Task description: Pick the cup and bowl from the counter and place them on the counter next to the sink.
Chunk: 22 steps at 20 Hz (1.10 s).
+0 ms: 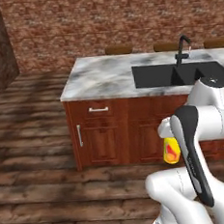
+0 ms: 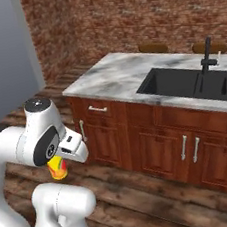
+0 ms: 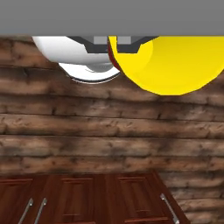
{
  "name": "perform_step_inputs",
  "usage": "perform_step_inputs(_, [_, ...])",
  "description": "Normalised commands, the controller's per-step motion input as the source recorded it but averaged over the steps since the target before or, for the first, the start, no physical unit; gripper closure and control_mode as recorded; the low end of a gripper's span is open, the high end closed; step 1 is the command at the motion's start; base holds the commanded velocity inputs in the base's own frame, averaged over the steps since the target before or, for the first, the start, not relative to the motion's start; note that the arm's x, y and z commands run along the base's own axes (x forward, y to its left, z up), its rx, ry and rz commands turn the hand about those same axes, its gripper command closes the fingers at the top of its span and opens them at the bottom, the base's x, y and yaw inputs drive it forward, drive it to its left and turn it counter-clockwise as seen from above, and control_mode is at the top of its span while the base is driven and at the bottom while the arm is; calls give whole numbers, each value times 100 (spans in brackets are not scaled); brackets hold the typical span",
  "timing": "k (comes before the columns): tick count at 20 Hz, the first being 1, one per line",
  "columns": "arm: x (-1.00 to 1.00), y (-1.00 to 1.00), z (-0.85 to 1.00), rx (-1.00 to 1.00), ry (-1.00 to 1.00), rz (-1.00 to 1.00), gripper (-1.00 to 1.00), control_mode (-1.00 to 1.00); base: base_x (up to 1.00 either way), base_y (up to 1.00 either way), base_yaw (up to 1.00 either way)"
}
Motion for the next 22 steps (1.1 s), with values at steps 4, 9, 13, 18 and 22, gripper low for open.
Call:
perform_step_inputs(4, [0,0,0,0,0,0,100,100,100,7,0])
perform_step_inputs(9, [0,0,0,0,0,0,100,100,97,13,-9])
perform_step_inputs(13, [0,0,0,0,0,0,100,100,92,12,-30])
perform_step_inputs(18, [0,0,0,0,0,0,100,100,77,11,-32])
perform_step_inputs(22, [0,0,0,0,0,0,100,100,40,24,-25])
